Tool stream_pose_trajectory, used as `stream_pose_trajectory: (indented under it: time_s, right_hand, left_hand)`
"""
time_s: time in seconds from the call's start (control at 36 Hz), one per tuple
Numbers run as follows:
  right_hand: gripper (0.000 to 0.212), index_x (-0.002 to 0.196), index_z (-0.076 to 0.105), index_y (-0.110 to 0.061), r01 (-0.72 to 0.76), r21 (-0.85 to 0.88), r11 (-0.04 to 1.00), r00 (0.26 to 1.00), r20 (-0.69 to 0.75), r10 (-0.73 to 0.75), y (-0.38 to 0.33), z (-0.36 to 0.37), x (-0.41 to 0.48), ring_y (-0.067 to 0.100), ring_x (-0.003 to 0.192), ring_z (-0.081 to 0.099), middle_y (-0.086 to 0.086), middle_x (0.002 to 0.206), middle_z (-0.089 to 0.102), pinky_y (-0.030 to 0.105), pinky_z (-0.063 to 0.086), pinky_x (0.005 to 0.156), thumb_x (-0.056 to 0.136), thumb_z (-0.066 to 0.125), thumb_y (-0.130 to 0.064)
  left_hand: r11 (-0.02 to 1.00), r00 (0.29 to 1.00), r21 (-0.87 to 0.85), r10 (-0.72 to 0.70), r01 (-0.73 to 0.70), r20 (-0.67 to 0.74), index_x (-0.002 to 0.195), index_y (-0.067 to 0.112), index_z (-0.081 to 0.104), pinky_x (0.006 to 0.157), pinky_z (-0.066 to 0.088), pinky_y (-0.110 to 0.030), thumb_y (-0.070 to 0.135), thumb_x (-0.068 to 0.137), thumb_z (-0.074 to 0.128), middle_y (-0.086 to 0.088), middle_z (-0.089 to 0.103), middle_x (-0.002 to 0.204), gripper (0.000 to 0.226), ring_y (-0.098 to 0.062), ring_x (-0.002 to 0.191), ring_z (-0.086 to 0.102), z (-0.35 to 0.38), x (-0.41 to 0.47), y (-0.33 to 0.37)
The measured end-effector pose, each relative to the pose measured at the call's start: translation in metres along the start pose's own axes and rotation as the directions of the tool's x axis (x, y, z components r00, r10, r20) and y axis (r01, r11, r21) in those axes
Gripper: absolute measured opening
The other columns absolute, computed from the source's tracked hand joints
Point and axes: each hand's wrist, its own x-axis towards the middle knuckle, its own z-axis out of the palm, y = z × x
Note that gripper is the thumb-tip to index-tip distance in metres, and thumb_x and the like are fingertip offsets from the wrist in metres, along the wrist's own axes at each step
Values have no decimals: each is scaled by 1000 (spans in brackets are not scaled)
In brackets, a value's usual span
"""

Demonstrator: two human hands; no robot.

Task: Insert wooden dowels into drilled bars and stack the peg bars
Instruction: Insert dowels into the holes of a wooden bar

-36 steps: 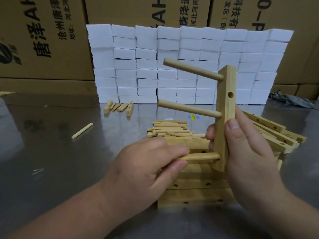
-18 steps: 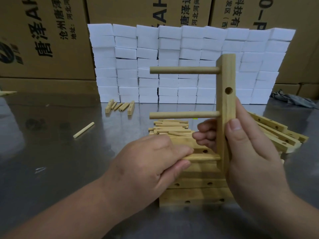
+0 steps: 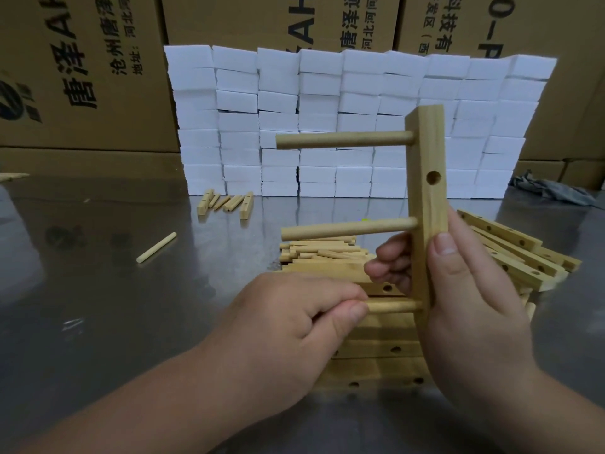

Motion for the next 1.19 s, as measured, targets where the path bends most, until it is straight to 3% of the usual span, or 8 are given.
stream_pose_trajectory:
  time_s: [0.08, 0.17, 0.31, 0.5, 0.64, 0.75, 0.94, 1.19]
  right_hand:
    - [51, 130, 47, 0, -5, -36, 999, 1000, 0, 5, 2, 1, 0, 15, 70, 65, 0, 75, 64, 23, 53, 66, 88, 33, -26]
    - [46, 127, 50, -6, -22, -84, 996, 1000, 1, 23, 2, 2, 1, 14, 72, 65, 2, 77, 64, 21, 53, 67, 89, 33, -27]
    - [26, 96, 62, -18, -106, -236, 966, 994, 15, 113, -5, -1, 13, 4, 75, 64, -8, 79, 68, 10, 47, 65, 89, 39, -30]
    - [15, 85, 68, -40, -215, -383, 899, 960, 88, 267, -5, -15, 16, 4, 76, 64, -8, 84, 70, 6, 47, 60, 75, 62, -30]
    - [17, 89, 71, -37, -242, -169, 955, 965, 63, 256, 6, -21, 23, 12, 87, 70, -5, 92, 73, 18, 54, 71, 72, 73, -37]
    - [55, 90, 72, -31, -227, -51, 973, 971, 65, 230, 7, -24, 24, 18, 90, 70, 1, 95, 73, 23, 55, 74, 45, 79, -63]
    - [18, 87, 74, -31, -220, -30, 975, 970, 99, 222, 3, -15, 20, 15, 88, 70, 1, 89, 74, 19, 53, 72, 72, 65, -24]
    - [30, 82, 74, -31, -295, -170, 940, 945, 93, 314, 4, -20, 25, 17, 77, 71, 4, 79, 74, 23, 56, 69, 59, 69, -49]
  left_hand:
    - [971, 985, -170, -171, 170, 9, 93, 33, 56, 56, 41, -19, 55, 74, 40, 3, 60, 74, 34, -9, 67, 54, 1, -1, 0]
    - [933, 961, -240, -276, 268, 3, 83, 46, 59, 61, 43, -17, 52, 79, 51, 9, 64, 75, 10, -4, 71, 57, 2, 0, 0]
    - [902, 916, -215, -395, 373, -70, 84, 56, 57, 53, 36, -3, 51, 63, 56, 28, 59, 69, 21, 11, 63, 53, -9, 8, -5]
    - [781, 811, -452, -555, 432, -184, 94, 30, 53, 51, 33, -25, 30, 67, 76, 14, 62, 54, 36, 4, 41, 50, -31, 14, -35]
    - [754, 813, -510, -559, 414, -166, 98, 31, 59, 56, 39, -25, 51, 55, 66, 16, 63, 66, 48, 4, 51, 51, -26, 11, -43]
    - [805, 861, -399, -504, 440, -67, 88, 40, 64, 59, 44, -13, 42, 62, 65, 15, 63, 80, 27, -4, 65, 50, -18, 8, -37]
    - [826, 876, -388, -475, 409, -85, 87, 40, 63, 55, 42, -9, 36, 69, 66, 5, 58, 70, 19, -3, 62, 53, -8, 8, -26]
    - [817, 849, -434, -494, 380, -187, 93, 38, 65, 59, 42, -2, 24, 81, 63, 16, 70, 75, 19, 9, 68, 60, -8, 9, -40]
